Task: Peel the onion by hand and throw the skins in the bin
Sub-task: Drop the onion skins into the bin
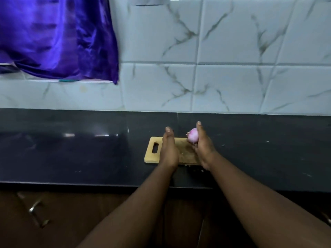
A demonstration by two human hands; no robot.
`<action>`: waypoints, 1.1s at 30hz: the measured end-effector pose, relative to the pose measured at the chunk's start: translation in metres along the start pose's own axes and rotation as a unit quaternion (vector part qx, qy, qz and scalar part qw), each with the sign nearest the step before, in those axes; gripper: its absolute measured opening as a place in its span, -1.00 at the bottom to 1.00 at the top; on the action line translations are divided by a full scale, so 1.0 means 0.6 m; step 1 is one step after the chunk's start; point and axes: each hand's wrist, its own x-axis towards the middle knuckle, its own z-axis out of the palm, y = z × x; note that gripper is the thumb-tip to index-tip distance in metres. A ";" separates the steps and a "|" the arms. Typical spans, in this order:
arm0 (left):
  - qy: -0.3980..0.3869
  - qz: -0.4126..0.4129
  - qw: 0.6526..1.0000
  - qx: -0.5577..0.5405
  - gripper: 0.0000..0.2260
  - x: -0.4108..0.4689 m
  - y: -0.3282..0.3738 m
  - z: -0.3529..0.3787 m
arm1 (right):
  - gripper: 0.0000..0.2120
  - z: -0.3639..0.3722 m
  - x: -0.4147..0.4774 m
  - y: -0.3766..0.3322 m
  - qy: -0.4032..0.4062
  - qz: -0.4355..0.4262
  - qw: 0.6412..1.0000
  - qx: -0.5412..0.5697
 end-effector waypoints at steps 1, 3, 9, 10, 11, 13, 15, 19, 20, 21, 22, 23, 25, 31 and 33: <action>0.004 -0.018 1.000 -0.025 -0.31 0.005 0.004 0.012 | -0.52 0.002 0.004 0.001 -0.007 0.012 1.000 0.012; -0.004 -0.069 0.992 -0.105 -0.36 -0.002 0.017 0.035 | -0.43 0.019 -0.004 0.010 -0.052 0.049 0.997 0.023; 0.009 -0.117 0.947 -0.299 -0.29 -0.036 0.022 0.025 | -0.23 0.052 -0.083 0.033 -0.033 0.086 0.979 0.180; 0.008 -0.111 0.946 -0.304 -0.30 -0.046 0.024 0.013 | -0.22 0.059 -0.100 0.031 -0.034 0.083 0.976 0.197; 0.005 -0.105 0.948 -0.301 -0.32 -0.062 0.028 -0.003 | -0.22 0.073 -0.120 0.030 -0.043 0.079 0.975 0.204; 0.033 -0.078 0.956 -0.281 -0.44 -0.106 0.036 -0.036 | -0.20 0.113 -0.161 0.039 -0.049 0.063 0.979 0.187; 0.082 -0.021 0.974 -0.211 -0.60 -0.159 0.035 -0.087 | -0.17 0.163 -0.210 0.052 -0.059 0.055 0.987 0.141; 0.205 0.047 0.973 -0.093 -0.76 -0.264 0.016 -0.226 | -0.31 0.273 -0.317 0.094 -0.124 0.010 0.992 0.004; 0.232 0.048 0.967 -0.096 -0.76 -0.288 0.008 -0.263 | -0.30 0.301 -0.349 0.109 -0.156 0.008 0.987 -0.029; 0.260 0.047 0.959 -0.104 -0.74 -0.318 0.003 -0.302 | -0.29 0.333 -0.386 0.127 -0.193 0.013 0.980 -0.055; 0.285 0.048 0.950 -0.115 -0.72 -0.346 -0.006 -0.342 | -0.31 0.362 -0.423 0.151 -0.229 0.021 0.970 -0.074; 0.306 0.041 0.943 -0.127 -0.69 -0.371 -0.015 -0.377 | -0.37 0.386 -0.454 0.175 -0.259 0.032 0.961 -0.093; 0.364 0.017 0.918 -0.160 -0.64 -0.425 -0.054 -0.460 | -0.48 0.440 -0.524 0.229 -0.320 0.070 0.936 -0.131; 0.504 -0.090 0.782 -0.355 -0.40 -0.591 -0.187 -0.678 | -0.51 0.537 -0.677 0.428 -0.475 0.221 0.836 -0.163; 0.502 -0.126 0.764 -0.384 -0.36 -0.628 -0.227 -0.717 | -0.64 0.539 -0.692 0.485 -0.506 0.209 0.816 -0.188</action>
